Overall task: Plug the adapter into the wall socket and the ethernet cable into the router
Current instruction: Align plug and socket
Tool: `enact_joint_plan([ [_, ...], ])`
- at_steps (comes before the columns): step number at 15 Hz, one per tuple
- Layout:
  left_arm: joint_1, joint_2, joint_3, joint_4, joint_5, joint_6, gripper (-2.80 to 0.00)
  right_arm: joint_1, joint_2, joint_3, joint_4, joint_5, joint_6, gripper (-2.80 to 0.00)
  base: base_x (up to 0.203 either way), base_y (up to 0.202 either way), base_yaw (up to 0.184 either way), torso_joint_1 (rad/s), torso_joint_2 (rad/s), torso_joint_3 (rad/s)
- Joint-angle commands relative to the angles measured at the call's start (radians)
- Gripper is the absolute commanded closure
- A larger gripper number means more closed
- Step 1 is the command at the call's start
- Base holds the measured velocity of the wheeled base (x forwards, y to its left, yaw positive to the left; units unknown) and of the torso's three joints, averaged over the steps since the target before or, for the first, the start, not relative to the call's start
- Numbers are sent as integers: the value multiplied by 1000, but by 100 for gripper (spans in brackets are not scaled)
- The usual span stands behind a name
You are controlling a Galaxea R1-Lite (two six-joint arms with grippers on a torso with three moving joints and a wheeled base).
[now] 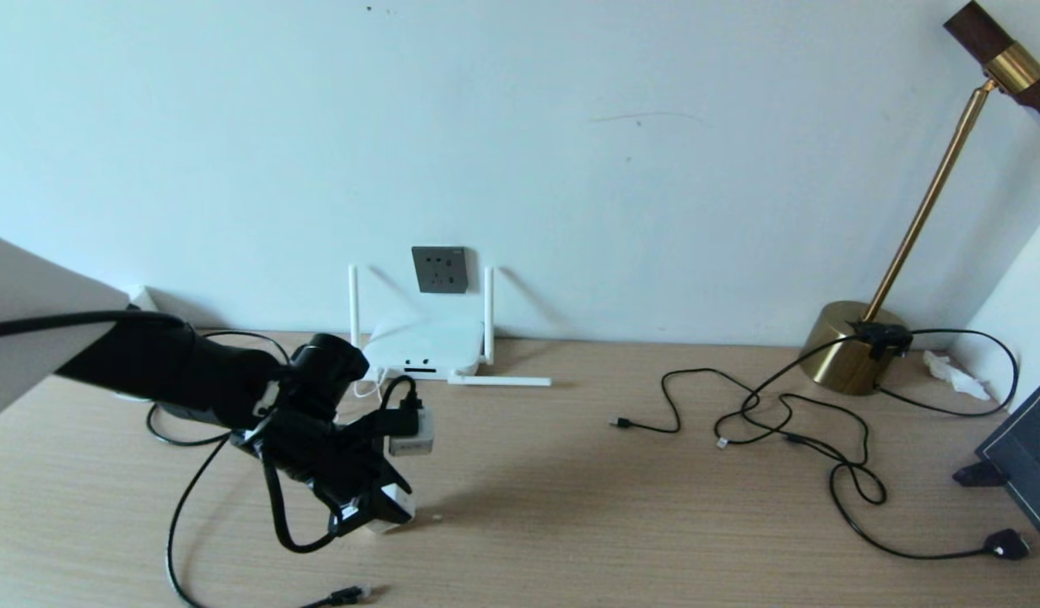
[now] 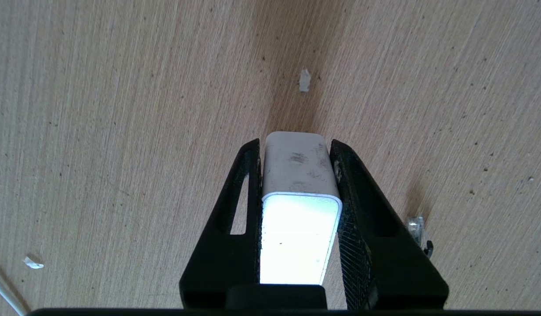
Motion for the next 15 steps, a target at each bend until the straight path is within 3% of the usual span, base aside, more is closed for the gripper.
enact_joint_plan([
  [1,-1,9,-8,7,-3,5,0,1,0,0,-1,0,-1,0,0,0,0,0,0,0],
  [4,-1,8,-7,20,-3,5,0,0,1,0,-1,0,0,0,0,0,0,0,0,0],
  [5,-4,6,-7,20,-3,5,-154,1,1,0,-1,0,0,0,0,0,0,0,0,0],
  [6,-6,5,-7,20,-5,7,-280,0,0,0,-1,0,1,0,0,0,0,0,0,0],
  [15,-6,-29,54,17,-10,54,-280,0,0,0,-1,0,0,0,0,0,0,0,0,0],
])
